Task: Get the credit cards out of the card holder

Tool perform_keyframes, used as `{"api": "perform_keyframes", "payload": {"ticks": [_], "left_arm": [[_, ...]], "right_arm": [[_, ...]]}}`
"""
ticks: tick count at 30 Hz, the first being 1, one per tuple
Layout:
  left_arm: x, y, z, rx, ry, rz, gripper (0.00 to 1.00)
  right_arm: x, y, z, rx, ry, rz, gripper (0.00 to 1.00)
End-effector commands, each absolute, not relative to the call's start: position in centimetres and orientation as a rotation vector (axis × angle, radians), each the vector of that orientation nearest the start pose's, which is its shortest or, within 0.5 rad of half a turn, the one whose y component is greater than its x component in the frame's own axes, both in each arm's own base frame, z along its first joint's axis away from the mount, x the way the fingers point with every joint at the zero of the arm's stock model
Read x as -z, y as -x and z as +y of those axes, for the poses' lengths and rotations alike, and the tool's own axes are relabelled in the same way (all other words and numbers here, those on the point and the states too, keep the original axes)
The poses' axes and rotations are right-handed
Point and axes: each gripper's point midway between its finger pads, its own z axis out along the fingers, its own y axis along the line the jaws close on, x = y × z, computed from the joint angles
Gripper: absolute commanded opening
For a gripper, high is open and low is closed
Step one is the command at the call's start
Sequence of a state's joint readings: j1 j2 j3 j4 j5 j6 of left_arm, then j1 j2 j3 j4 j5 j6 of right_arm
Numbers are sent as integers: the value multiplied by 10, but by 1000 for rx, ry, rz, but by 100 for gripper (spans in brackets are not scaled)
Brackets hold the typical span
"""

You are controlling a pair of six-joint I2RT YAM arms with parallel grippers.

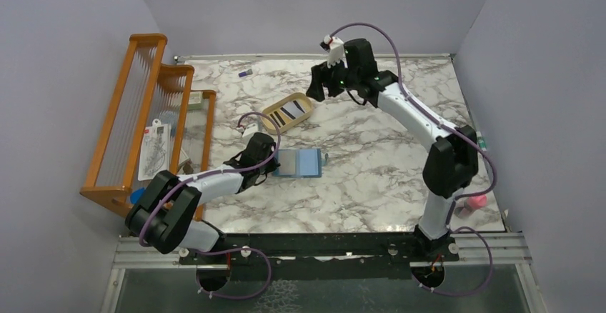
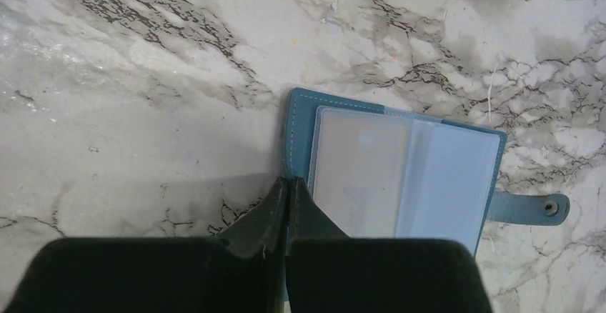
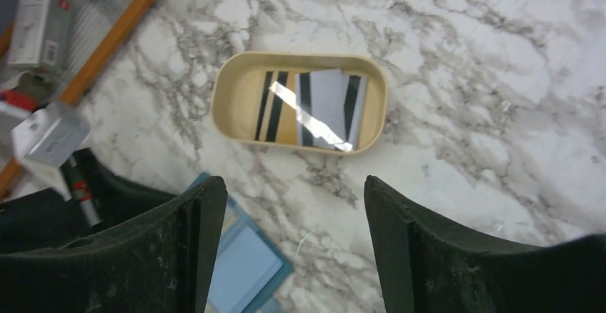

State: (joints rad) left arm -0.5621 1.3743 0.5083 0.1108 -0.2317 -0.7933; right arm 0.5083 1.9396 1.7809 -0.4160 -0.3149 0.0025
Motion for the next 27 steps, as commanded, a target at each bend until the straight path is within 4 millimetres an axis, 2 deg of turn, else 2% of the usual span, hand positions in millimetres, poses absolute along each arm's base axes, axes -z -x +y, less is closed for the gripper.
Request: {"api": "perform_keyframes", "payload": {"ticks": [1,4,7,9,14,18,23,27], "left_arm": [[-15,-290,-171,422,398,2330,0],[-7,-290,-172,410,401,2339,0],[-5,-290,-177,416,406,2339,0],[-10,-292,-180,429,408,2324,0],[-36,-298,-187,470,397,2280,0],[-68,-304,-191,502,380,2222,0],[-109,-316,-196,506,320,2173,0],[-119,-317,-199,522,304,2169,0]], "right_arm": [[-188,-400,329,-937,643,2090,76],[-168,-356,343,-1161,609,2126,75],[-141,-322,360,-1199,647,2195,76],[-123,-309,362,-1198,651,2248,76],[-104,-309,358,-1150,570,2290,74],[-98,-311,354,-1125,558,2290,67],[-86,-303,356,-1165,576,2308,64],[-81,-295,357,-1160,605,2300,63]]}}
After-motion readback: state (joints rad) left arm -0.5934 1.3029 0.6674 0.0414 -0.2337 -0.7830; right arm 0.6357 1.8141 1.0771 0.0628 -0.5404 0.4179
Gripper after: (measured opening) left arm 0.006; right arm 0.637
